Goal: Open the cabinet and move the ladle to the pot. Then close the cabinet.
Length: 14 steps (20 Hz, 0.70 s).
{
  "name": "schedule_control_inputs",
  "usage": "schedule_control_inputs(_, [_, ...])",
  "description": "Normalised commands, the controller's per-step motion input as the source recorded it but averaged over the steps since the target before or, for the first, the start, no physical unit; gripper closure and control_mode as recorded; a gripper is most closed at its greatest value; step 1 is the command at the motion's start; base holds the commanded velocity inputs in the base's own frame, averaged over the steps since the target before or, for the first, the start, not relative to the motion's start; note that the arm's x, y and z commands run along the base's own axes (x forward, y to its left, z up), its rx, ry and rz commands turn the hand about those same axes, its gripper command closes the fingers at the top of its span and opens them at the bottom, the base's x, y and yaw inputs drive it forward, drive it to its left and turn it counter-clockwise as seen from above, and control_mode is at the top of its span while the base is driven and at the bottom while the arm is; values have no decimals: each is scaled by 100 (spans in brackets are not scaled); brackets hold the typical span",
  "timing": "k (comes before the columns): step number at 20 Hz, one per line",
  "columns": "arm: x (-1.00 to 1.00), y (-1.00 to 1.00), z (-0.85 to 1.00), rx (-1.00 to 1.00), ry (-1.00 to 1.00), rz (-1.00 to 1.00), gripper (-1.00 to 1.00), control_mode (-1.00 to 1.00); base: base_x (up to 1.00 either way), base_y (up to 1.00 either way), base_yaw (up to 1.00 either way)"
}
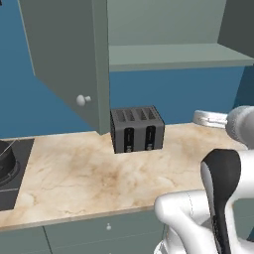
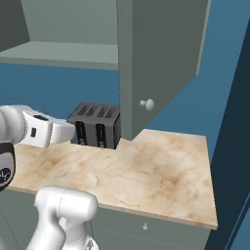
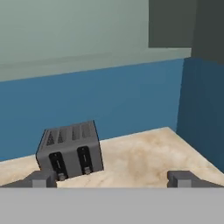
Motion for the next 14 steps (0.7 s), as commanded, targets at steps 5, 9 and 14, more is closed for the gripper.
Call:
schedule_control_inputs(5, [-73, -65, 55, 0, -7, -7, -100, -100, 0, 0, 0])
schedule_control_inputs(9, [-89, -36, 35, 1, -1, -5, -100, -100, 0, 0, 0])
schedule_control_inputs(14, [-96, -22, 5, 3, -4, -3, -100, -100, 0, 0, 0])
